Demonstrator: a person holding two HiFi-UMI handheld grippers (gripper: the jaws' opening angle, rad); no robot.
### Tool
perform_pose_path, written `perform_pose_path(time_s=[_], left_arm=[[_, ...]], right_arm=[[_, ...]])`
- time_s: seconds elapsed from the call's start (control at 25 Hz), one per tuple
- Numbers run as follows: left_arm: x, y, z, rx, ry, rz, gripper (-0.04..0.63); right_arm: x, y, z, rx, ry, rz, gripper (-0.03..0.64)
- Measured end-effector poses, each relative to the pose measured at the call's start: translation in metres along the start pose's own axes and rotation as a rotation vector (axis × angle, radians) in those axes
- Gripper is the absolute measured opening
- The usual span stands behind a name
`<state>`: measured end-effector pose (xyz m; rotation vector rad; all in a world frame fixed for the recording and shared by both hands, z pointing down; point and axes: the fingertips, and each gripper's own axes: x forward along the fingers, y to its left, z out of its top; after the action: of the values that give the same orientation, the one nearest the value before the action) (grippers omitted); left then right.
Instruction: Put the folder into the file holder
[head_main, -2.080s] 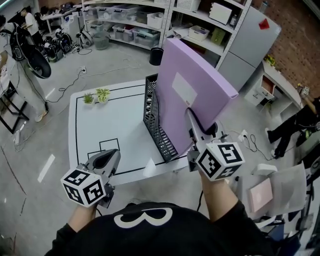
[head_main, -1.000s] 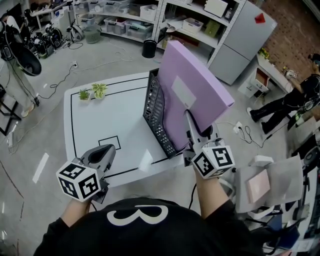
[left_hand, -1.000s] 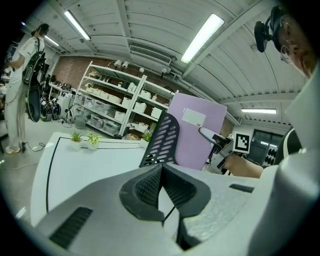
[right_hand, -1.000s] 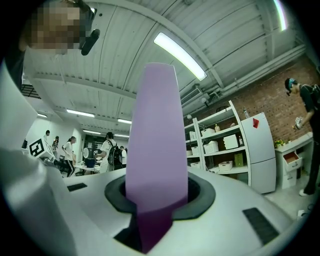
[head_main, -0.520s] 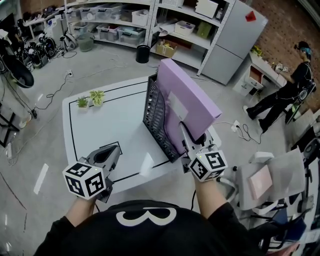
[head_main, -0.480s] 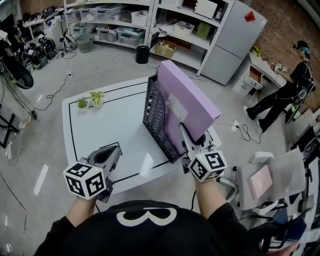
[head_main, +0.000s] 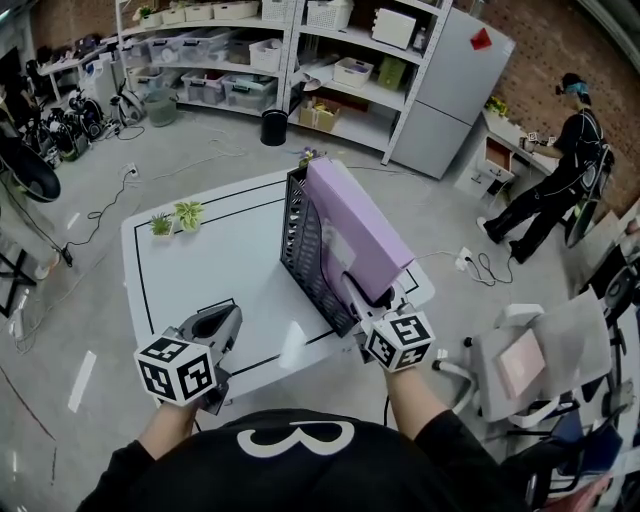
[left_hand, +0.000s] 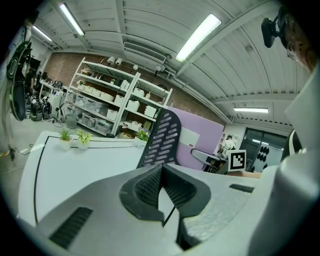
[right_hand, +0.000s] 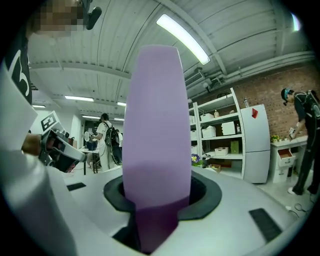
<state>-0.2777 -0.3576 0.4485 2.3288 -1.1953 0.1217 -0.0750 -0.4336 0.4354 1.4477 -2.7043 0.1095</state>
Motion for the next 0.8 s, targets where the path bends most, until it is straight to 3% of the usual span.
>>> perform_pose_path(time_s=[0.2,0.44,0.8], left_arm=[[0.002,-0.013,-0.005,0.004,0.009,0.001,0.005],[0.008,-0.034,-0.006,-0.003,0.011,0.008,0.006],[0.023,-0.082,0.006,0.016,-0.004,-0.028,0.005]], right_arm=[[-0.003,0.001,-0.006,-0.013,0.053,0.012,0.191],[-0.017,0.001,-0.006,0.018,0.101,0.058,0.308],[-0.066,0.009,0.020,-0.010,0.150,0.216,0.313]])
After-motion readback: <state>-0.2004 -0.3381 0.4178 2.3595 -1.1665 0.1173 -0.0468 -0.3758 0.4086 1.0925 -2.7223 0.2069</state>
